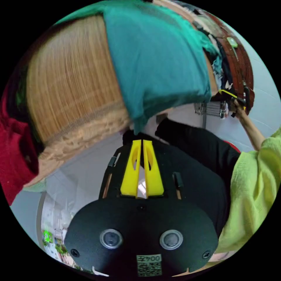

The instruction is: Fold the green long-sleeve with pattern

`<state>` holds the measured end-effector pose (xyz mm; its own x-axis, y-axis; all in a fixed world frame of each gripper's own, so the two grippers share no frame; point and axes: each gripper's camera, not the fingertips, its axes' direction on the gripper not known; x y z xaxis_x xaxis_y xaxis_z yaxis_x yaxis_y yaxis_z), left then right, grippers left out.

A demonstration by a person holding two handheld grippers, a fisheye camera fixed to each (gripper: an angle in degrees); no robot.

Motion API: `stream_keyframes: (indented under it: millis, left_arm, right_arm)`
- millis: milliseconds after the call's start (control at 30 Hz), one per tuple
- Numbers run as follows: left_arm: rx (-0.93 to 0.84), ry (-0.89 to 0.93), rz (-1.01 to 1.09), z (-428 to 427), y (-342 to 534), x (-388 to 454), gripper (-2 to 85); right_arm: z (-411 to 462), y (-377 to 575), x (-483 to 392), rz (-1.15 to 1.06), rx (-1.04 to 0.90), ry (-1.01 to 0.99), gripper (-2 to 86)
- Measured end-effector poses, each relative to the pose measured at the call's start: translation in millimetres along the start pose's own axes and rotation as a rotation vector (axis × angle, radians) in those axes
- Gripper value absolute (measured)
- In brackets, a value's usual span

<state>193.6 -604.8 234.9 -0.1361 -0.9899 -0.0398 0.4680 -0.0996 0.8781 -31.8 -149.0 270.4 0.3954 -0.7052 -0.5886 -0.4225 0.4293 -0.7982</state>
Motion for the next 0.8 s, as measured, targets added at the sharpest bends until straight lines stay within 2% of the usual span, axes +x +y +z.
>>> stream_keyframes:
  millis: [100,200,267,333,367,400,467,700,800]
  left_arm:
    - [0.165,-0.088,0.098,-15.6,-29.6,33.6,0.6]
    - [0.222,-0.204,0.225,5.6,-69.8,66.0,0.4]
    - [0.201,-0.282,0.324,34.9,-85.8,80.4,0.3]
    - [0.069,-0.386,0.389,94.9,-90.6,75.3,0.3]
    - [0.025,-0.388,0.392,110.3,-87.9,69.5,0.3]
    - [0.107,-0.375,0.397,118.3,-72.2,58.3,0.3]
    - [0.148,-0.315,0.38,124.5,-54.9,36.1,0.4]
    - [0.068,-0.297,0.433,148.6,-24.7,-17.8,0.5]
    - [0.059,-0.253,0.395,156.3,-13.8,-46.8,0.5]
  right_arm:
    - [0.0,-26.9,-39.0,-0.103,0.06,-0.01,-0.7]
    - [13.2,-43.3,-61.5,-0.145,0.056,0.025,-0.7]
    - [37.2,-44.9,-68.5,-0.165,-0.016,0.09,-0.6]
    - [38.3,-34.8,-71.2,-0.151,0.062,0.111,-0.6]
    - [38.2,-29.7,-71.1,-0.133,0.077,0.113,-0.6]
    - [37.8,-28.0,-69.9,-0.129,0.076,0.108,-0.6]
    - [32.1,-29.6,-55.3,-0.12,0.017,0.043,-0.7]
    - [27.8,-3.9,-5.9,-0.039,0.019,-0.104,0.2]
    - [4.2,21.1,33.0,0.152,0.107,-0.225,2.9]
